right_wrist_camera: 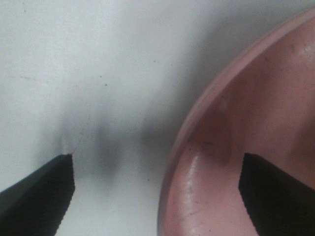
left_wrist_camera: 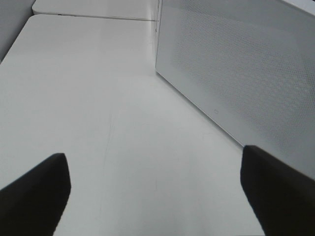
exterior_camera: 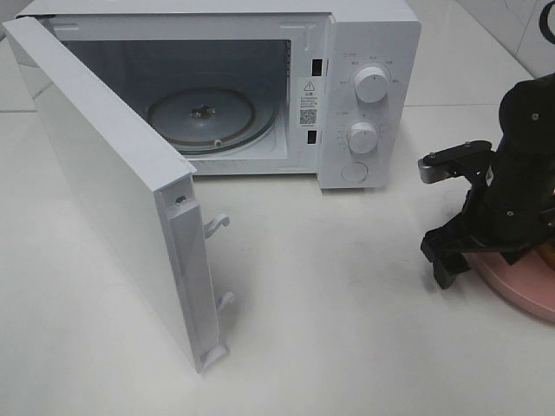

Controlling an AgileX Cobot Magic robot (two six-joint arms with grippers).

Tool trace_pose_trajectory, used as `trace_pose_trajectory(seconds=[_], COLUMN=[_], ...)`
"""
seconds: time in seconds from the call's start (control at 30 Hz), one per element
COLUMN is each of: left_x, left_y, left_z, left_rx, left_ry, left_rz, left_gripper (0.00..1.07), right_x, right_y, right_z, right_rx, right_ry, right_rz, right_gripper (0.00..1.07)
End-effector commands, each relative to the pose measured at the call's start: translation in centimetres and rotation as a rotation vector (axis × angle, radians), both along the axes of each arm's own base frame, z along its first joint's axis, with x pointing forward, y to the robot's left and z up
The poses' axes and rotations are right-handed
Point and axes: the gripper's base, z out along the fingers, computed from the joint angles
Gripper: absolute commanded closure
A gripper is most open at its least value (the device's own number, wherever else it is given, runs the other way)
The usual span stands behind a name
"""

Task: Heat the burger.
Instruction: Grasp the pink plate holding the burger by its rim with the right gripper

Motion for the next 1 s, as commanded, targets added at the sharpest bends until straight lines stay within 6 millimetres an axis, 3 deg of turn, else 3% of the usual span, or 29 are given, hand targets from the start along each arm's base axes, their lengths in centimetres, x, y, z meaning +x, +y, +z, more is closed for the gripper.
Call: trace_pose_trajectory(seconds=[0.03, 0.17, 0.23, 0.27, 0.33, 0.37, 0.4, 0.43, 0.5, 0.53, 0.6, 1.0], left_x=[0.0, 0.0, 0.0, 0.0, 0.0, 0.0, 0.0, 0.0, 0.0, 0.0, 0.0, 0.0], left_y=[-0.1, -0.1, -0.1, -0.1, -0.1, -0.1, -0.1, -0.1, -0.1, -0.1, -0.1, -0.1], left_z=[0.0, 0.0, 0.0, 0.0, 0.0, 0.0, 0.0, 0.0, 0.0, 0.0, 0.0, 0.0], left_rx=[-0.007, -0.007, -0.007, -0.007, -0.007, -0.007, -0.007, -0.007, -0.007, -0.007, -0.007, -0.007], left_ry=[-0.004, -0.004, -0.004, -0.004, -0.004, -0.004, -0.004, -0.004, -0.004, -0.004, -0.004, -0.004], left_rz=[-0.004, -0.004, -0.004, -0.004, -0.004, -0.004, -0.004, -0.004, -0.004, -0.004, -0.004, -0.004], left_gripper=[0.21, 0.21, 0.21, 0.21, 0.21, 0.21, 0.21, 0.21, 0.21, 0.21, 0.21, 0.21], right_x=[0.3, 0.3, 0.4, 0.4, 0.4, 0.4, 0.4, 0.4, 0.3, 0.3, 0.2, -0.3], right_y=[-0.2, -0.2, -0.3, -0.3, -0.5, -0.5, -0.6, -0.6, -0.8, -0.8, -0.9, -1.2], right_z=[-0.7, -0.7, -0.7, -0.7, -0.7, -0.7, -0.7, -0.7, -0.7, -0.7, -0.7, -0.4], right_rx=[-0.011, -0.016, -0.028, -0.028, -0.043, -0.043, -0.050, -0.050, -0.070, -0.070, -0.083, -0.119], right_ry=[0.005, 0.003, 0.001, 0.001, -0.007, -0.007, -0.009, -0.009, -0.003, -0.003, 0.015, 0.050], right_rz=[0.001, 0.006, 0.011, 0.011, -0.008, -0.008, -0.039, -0.039, -0.065, -0.065, -0.062, -0.074], right_gripper=[0.22, 0.27, 0.39, 0.39, 0.56, 0.56, 0.71, 0.71, 0.90, 0.90, 1.05, 1.07])
